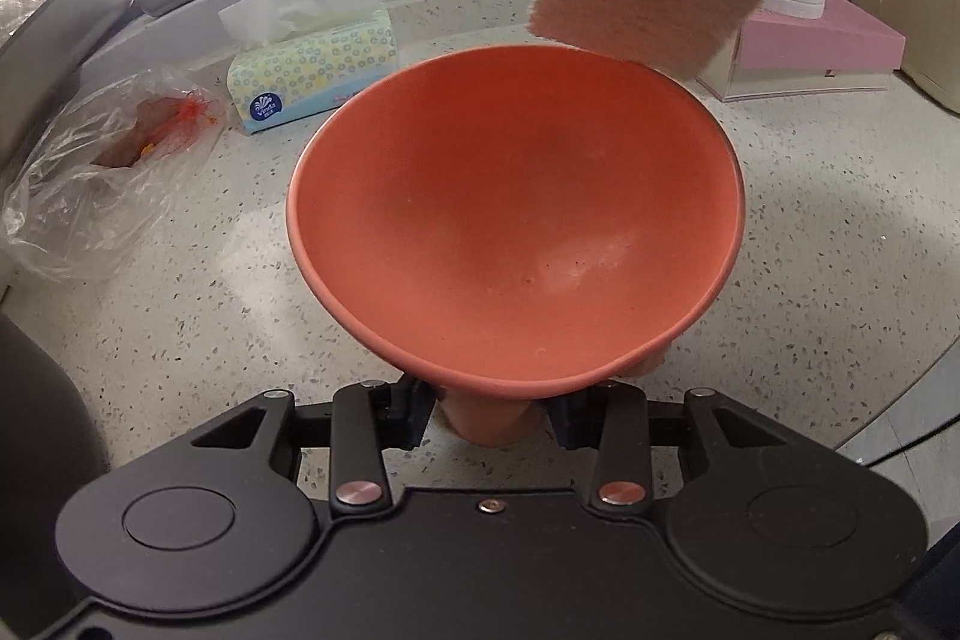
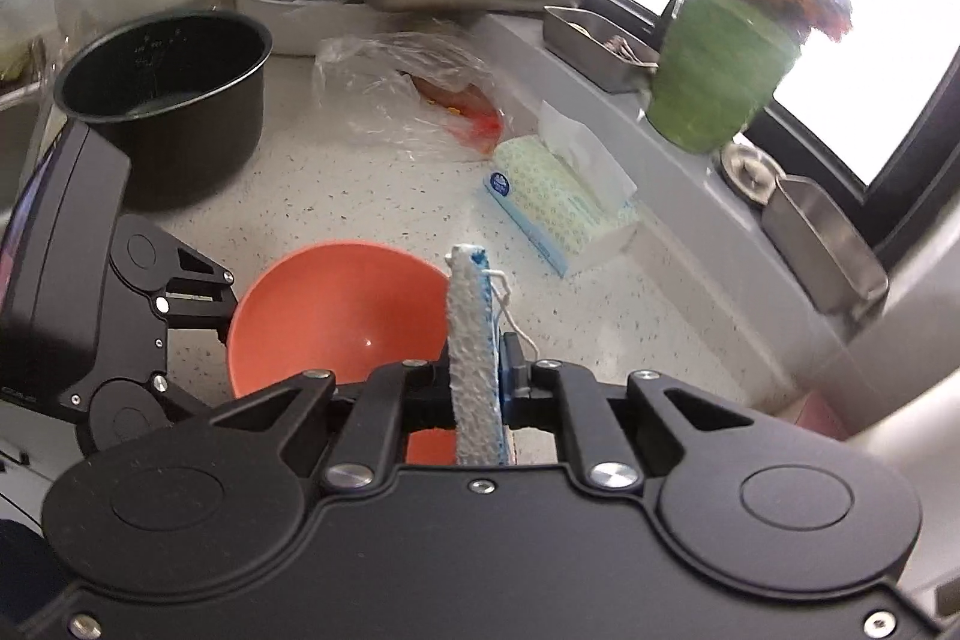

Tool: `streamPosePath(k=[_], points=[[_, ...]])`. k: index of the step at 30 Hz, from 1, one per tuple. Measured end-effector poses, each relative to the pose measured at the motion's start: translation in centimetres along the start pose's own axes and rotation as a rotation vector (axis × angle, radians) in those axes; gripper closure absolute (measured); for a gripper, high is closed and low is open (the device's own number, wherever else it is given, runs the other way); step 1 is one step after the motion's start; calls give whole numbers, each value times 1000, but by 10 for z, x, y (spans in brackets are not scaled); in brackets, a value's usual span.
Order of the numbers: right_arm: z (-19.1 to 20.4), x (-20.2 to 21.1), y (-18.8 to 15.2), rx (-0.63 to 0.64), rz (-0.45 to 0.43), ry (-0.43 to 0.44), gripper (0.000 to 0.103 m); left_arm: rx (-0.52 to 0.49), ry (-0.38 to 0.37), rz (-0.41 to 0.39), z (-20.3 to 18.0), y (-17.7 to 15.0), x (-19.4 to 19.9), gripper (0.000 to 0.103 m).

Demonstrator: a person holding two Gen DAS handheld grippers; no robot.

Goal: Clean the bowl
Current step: 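Lower the sponge into the bowl with the right gripper, then scrub the sponge around the bowl's inside with the right gripper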

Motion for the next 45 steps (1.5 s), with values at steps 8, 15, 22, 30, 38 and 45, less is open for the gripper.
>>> streamPosePath(k=[8, 15, 22, 30, 38, 45], points=[[36, -11, 11, 154, -29, 24, 92, 5, 2, -4, 0, -1, 0, 65], [35, -51, 5, 70, 6, 60, 92, 8, 5, -11, 1, -1, 1, 65], [35, -54, 6, 19, -23, 234, 92, 4, -16, -14, 5, -2, 1, 65], [13, -52, 13, 2, 176, 496, 88, -26, -43, -18, 10, -2, 1, 65], [-1, -39, 13, 25, 272, 443, 78, -29, -47, -24, 11, -2, 2, 65], [-12, -32, 19, -21, 241, 347, 91, -33, -51, -27, 11, -4, 5, 65]])
Point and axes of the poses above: each gripper's, at about its wrist camera, not at the fingertips, and x roughly against the way its jaws point, z to its left, y to its top, the point moved 2 cm from there along -x, roughly the way its jaws point
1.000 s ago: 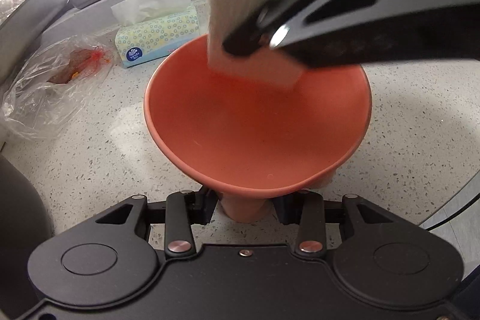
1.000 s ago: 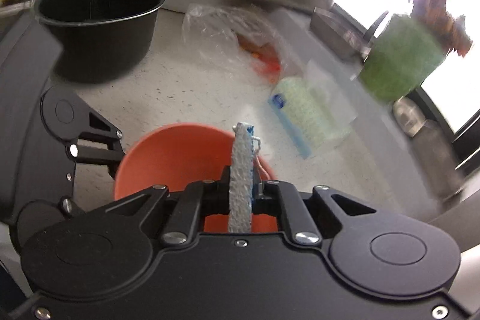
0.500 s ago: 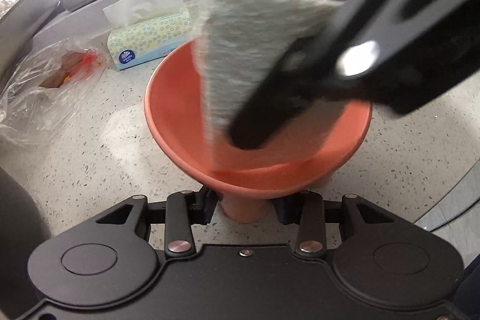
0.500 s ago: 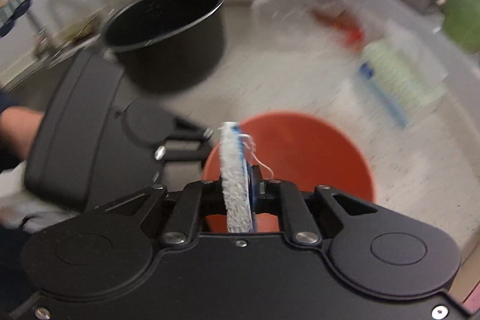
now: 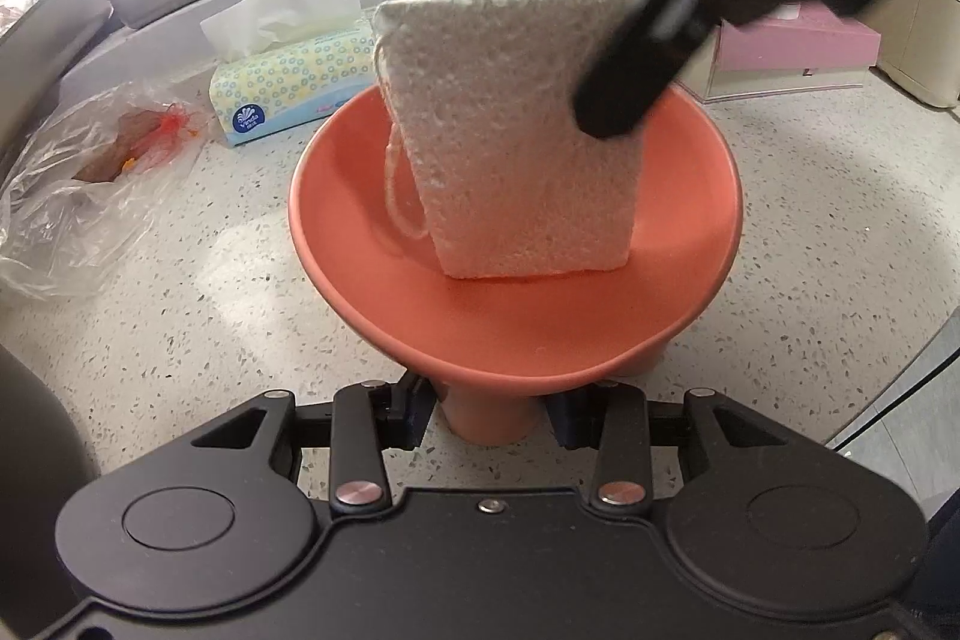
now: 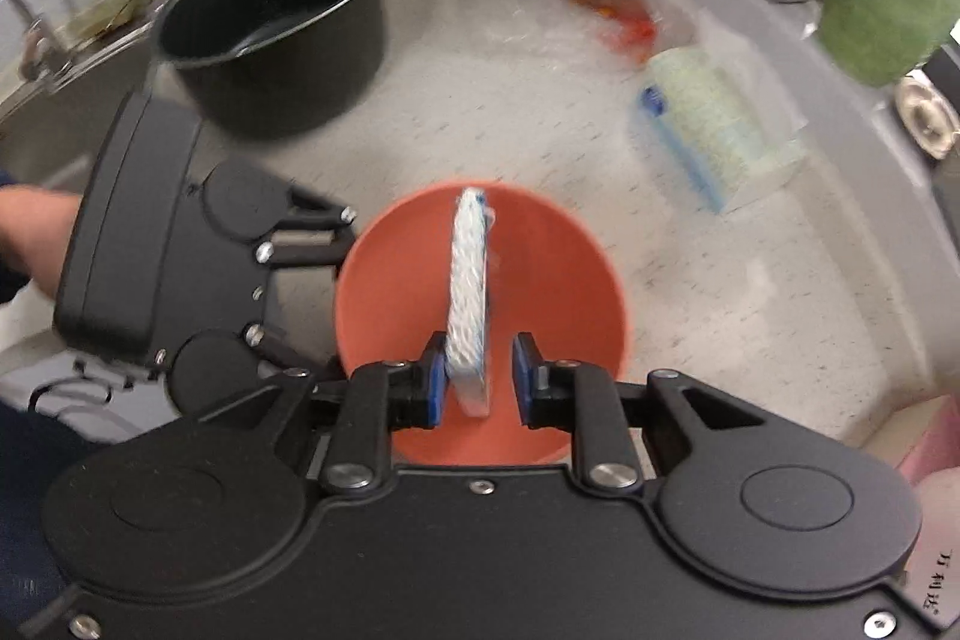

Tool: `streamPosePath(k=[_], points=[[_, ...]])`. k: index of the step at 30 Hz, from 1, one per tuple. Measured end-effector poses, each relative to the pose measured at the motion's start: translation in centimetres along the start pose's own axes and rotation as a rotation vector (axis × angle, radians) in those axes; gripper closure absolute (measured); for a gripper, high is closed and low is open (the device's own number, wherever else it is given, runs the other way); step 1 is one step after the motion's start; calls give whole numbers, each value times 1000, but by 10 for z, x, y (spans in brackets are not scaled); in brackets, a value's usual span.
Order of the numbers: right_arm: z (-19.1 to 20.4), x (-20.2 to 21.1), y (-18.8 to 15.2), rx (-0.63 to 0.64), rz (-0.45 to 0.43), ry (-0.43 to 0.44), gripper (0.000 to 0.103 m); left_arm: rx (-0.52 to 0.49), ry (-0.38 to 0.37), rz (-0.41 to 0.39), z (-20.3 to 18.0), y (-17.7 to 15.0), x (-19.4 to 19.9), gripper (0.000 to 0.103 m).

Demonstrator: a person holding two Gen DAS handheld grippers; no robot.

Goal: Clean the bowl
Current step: 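Scrub the sponge around the bowl's inside with the right gripper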

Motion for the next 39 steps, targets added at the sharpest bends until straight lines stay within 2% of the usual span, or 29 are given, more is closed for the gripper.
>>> streamPosePath(k=[6, 11, 16, 19, 21, 23, 26, 30, 32, 35, 37, 39], points=[[0, 3, 5, -29, -50, -51, 92, -2, 6, -6, 3, 0, -1, 65], [-2, 0, 18, -35, -97, -11, 92, -3, 3, -4, 7, 2, -2, 65], [8, 0, 19, -3, -61, 64, 92, -3, 2, -2, 9, 3, -3, 65], [10, 2, 15, 30, -15, 78, 92, -2, 2, -3, 10, 3, -2, 65], [9, 2, 11, 60, 27, 49, 92, -2, 3, -4, 9, 2, -2, 65], [2, 0, 8, 94, 52, -32, 92, -3, 4, -4, 9, 2, -2, 65], [-12, 4, 14, 40, 12, -94, 92, 2, 6, -5, 9, 2, -2, 65], [-2, 2, 21, 36, -64, -51, 92, 5, 9, -3, 10, 2, -2, 65], [9, -2, 19, 55, -42, 19, 91, 9, 9, -1, 11, 3, -2, 65], [16, 1, 8, 108, 6, 45, 92, 5, 6, 3, 12, 3, -1, 65], [7, 8, 0, 106, 28, -28, 92, 3, 3, 5, 13, 3, -1, 65], [-3, 18, -4, 86, 4, -73, 92, 1, 3, 4, 13, 3, -1, 65]])
Point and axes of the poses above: each gripper's, at about its wrist camera, not at the fingertips, and x roughly against the way its jaws point, z to its left, y to its top, the point moved 2 cm from there along -x, roughly the way its jaws point
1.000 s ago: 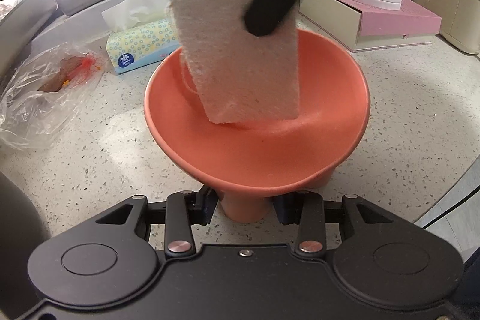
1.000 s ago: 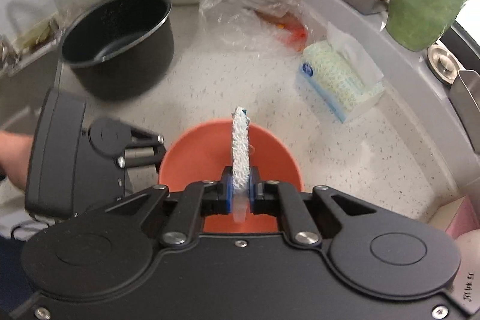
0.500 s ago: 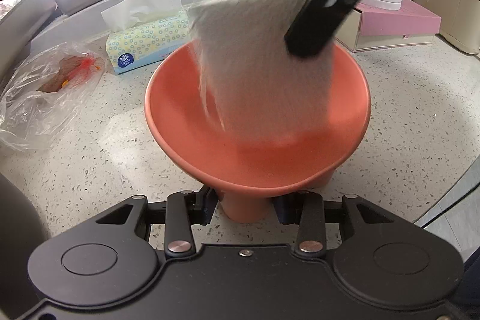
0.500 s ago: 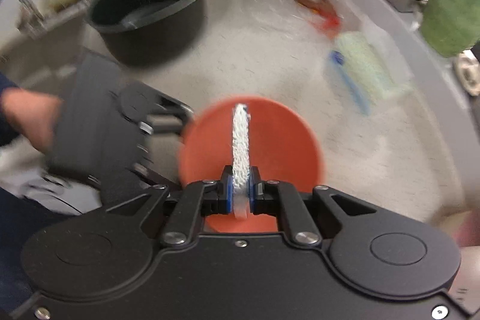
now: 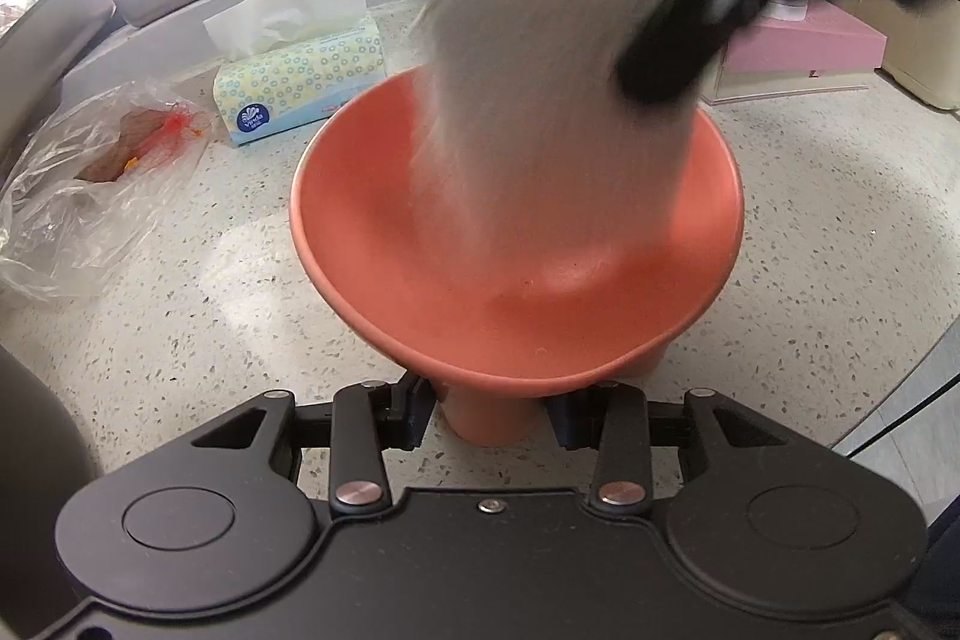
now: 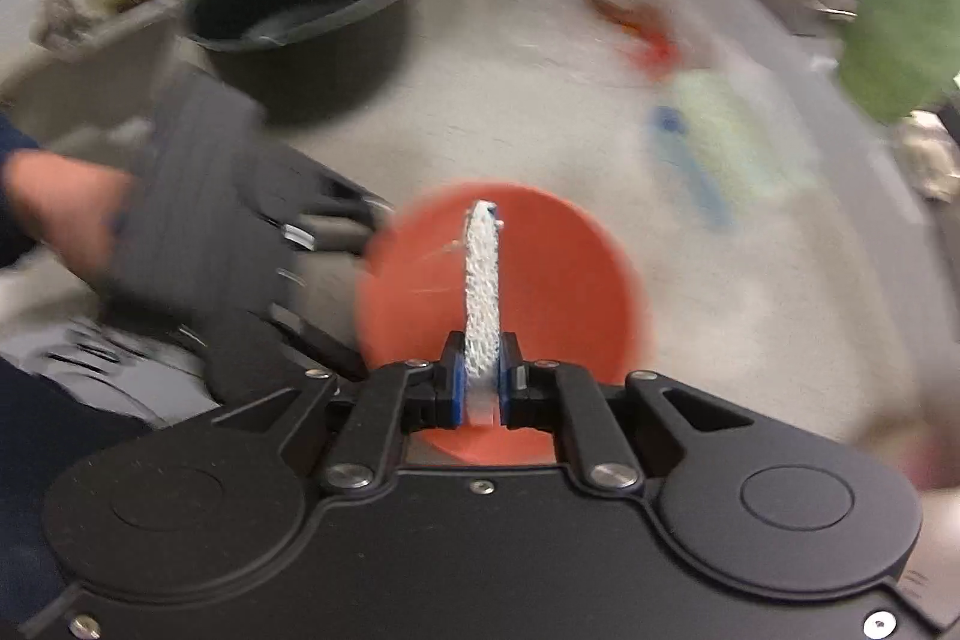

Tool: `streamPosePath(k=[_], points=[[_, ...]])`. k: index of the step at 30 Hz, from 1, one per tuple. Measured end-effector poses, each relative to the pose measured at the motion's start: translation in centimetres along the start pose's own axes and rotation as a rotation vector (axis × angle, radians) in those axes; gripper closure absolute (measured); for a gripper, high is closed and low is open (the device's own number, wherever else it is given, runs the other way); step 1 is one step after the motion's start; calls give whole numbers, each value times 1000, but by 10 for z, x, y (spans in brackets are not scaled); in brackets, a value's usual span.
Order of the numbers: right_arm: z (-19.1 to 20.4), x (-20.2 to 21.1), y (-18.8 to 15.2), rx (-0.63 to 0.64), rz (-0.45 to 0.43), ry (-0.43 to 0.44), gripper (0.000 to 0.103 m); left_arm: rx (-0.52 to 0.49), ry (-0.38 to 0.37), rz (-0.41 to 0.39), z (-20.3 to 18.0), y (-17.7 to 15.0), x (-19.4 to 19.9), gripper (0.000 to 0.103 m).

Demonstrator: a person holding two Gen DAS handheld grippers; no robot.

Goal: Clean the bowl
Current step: 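Scrub the sponge around the bowl's inside with the right gripper, then lift the sponge out of the bowl with the right gripper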

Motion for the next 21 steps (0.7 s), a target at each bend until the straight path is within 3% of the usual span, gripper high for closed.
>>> streamPosePath(k=[7, 21], points=[[-59, 29, -4, -245, -141, 18, 91, -17, -9, 1, 2, 0, -1, 65], [-58, 27, 35, -237, -252, 40, 92, -10, -12, 7, 2, 5, -3, 65]])
Point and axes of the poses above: each gripper's, at about its wrist camera, not at the fingertips, and x roughly against the way its jaws point, z to its left, y to its top, the point moved 2 cm from there along -x, roughly the way its jaws point
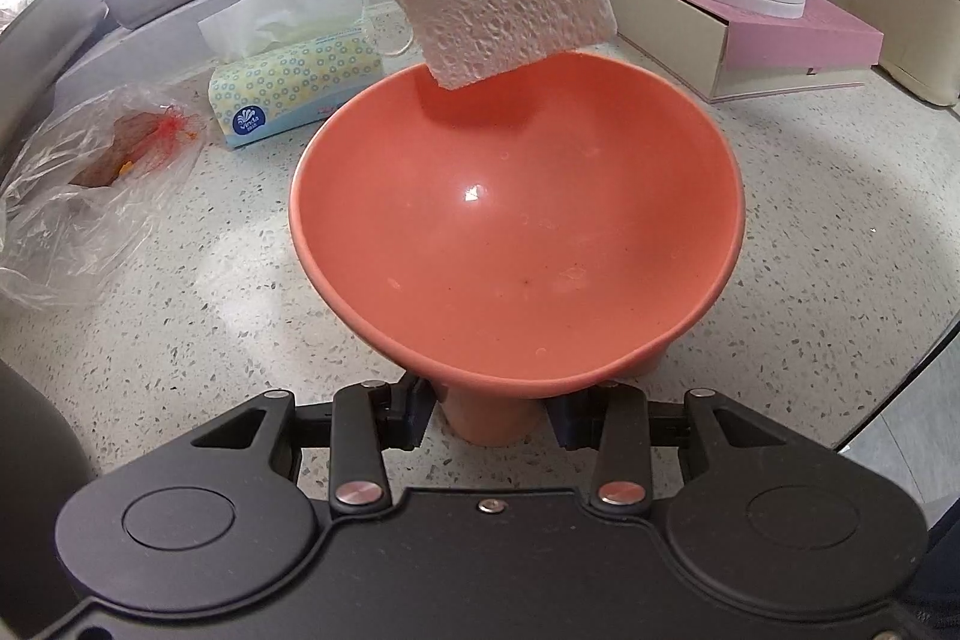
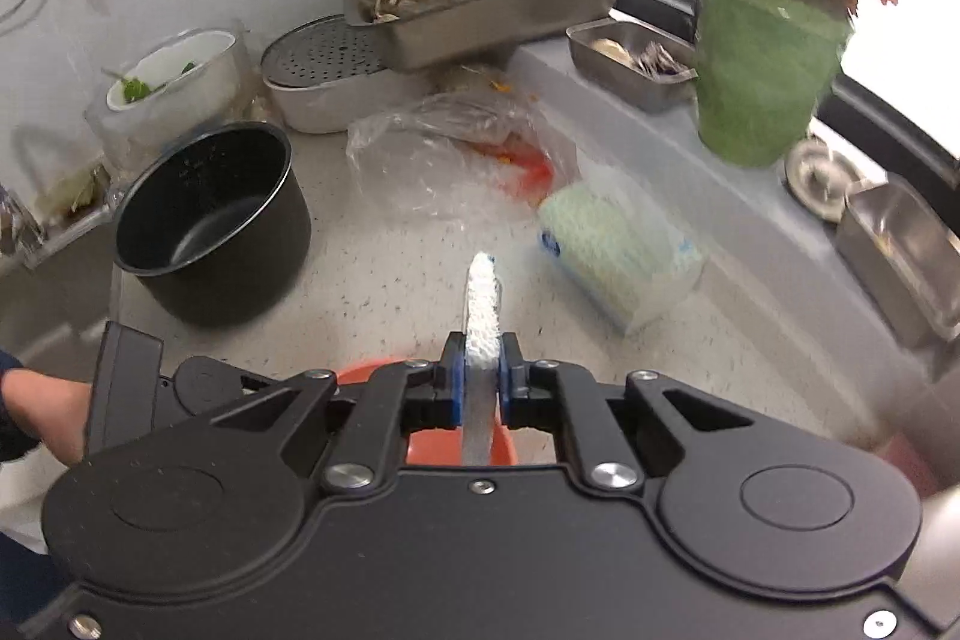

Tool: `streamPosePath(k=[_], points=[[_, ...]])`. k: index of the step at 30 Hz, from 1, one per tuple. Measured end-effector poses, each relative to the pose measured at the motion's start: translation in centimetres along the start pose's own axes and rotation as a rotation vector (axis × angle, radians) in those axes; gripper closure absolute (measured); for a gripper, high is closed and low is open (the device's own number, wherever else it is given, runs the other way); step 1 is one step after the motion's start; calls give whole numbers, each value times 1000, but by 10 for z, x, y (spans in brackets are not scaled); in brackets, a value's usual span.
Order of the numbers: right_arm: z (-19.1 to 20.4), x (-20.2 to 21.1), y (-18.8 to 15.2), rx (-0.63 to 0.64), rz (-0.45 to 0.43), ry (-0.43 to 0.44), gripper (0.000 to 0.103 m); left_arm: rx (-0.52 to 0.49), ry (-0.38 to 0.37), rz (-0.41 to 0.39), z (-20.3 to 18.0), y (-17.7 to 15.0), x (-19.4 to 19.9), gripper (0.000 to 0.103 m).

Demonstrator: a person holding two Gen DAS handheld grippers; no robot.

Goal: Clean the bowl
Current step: 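Lift the sponge out of the bowl with the right gripper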

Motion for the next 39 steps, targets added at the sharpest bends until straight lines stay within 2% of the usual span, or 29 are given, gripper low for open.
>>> streamPosePath(k=[6, 9, 12, 18, 23, 34, 39], points=[[-13, 16, 5, -81, -78, -3, 92, 1, -1, 0, 1, 0, 0, 65], [-14, 7, 1, -31, -87, -112, 92, -2, -2, 1, 1, 1, 0, 65], [-15, -16, -7, 22, -48, -167, 92, -2, -1, 2, 1, 2, -1, 65], [-25, -44, -34, -89, 54, -102, 91, 0, 0, 6, 0, 3, -1, 65], [-39, -28, -53, -204, 79, -64, 92, 3, 2, 7, 0, 4, -2, 65], [-19, -7, -101, -227, 134, -103, 91, -2, 3, 12, 1, 6, -3, 65], [-3, 1, -112, -176, 142, -137, 91, -7, -1, 14, 1, 7, -4, 64]])
Point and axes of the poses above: each gripper's, at about its wrist camera, not at the fingertips, and x roughly against the way its jaws point, z to its left, y to its top, the point moved 2 cm from there along -x, roughly the way its jaws point
